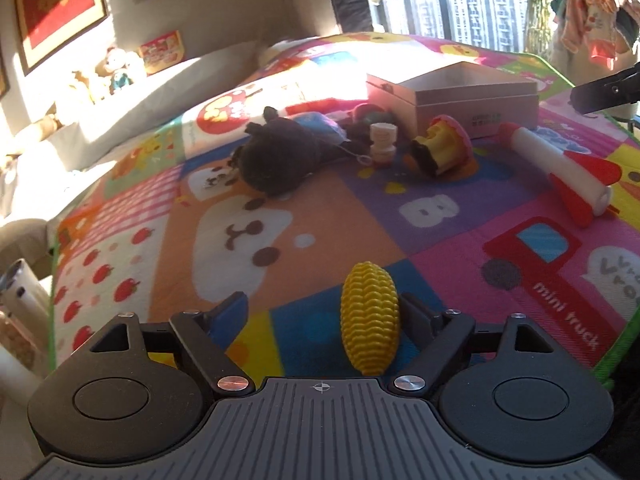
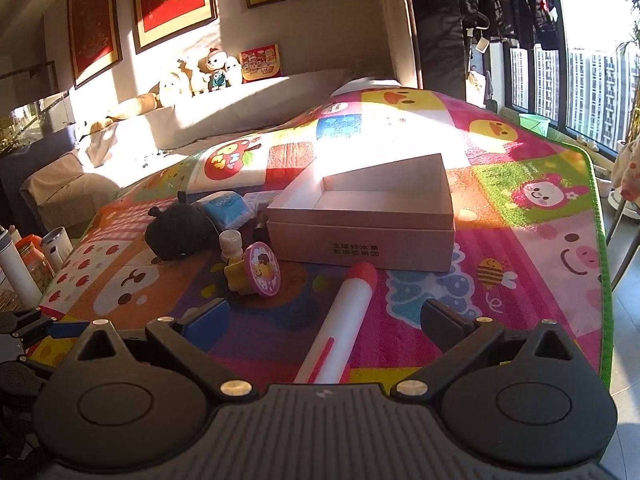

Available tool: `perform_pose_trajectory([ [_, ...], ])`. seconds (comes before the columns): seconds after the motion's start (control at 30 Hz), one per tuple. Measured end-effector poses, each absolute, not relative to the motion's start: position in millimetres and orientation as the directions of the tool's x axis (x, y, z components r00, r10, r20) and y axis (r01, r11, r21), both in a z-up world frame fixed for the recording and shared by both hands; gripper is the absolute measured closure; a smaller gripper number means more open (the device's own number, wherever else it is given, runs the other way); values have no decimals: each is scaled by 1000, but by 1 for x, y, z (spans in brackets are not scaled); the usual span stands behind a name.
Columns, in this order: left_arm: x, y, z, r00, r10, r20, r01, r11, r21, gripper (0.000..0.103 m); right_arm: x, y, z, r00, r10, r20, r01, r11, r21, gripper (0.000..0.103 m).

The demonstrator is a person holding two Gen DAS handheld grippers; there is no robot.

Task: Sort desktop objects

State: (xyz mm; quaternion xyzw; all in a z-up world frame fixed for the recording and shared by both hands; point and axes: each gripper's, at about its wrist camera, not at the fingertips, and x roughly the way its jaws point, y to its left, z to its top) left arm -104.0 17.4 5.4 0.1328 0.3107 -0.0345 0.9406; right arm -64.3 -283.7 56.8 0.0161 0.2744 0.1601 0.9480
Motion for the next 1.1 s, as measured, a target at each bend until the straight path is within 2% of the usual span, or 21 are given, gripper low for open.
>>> perform_pose_trajectory([
  [0.13,-101,36,8,805,65,-589,63,979,194,9,-49,-250,59,773,356,-525,-370,925,82,2],
  [0.23,-106,45,8,793,6,-609,76,991,109,9,-21,-216,53,744,355,-566,-397,916,53,2],
  [0.37,-119,45,7,791,-44,-611,106,992,65,9,19,-171,38,714,311,-628,-398,917,1,10],
  [0.43,-123,50,6,785,-76,-615,107,994,14,9,32,-153,28,718,261,-645,-384,922,-55,16],
  [0.5,-122,56,3,765,-138,-629,113,990,-80,9,40,-141,19,716,224,-661,-389,914,-111,42],
  [0.53,-120,57,2,758,-165,-631,114,986,-120,9,42,-138,15,714,210,-668,-389,912,-129,48],
  [0.57,-119,57,2,755,-188,-628,119,981,-151,9,44,-138,13,706,207,-677,-391,911,-129,58],
  [0.73,-112,41,9,723,-360,-590,254,932,-258,9,29,-154,20,679,270,-683,-420,905,-60,61],
  [0.87,-118,24,18,742,-368,-561,344,926,-153,7,3,-166,22,661,312,-683,-468,882,-50,61],
  [1.1,-87,18,12,780,-207,-591,290,956,48,6,-18,-179,16,656,333,-678,-480,877,-34,60],
])
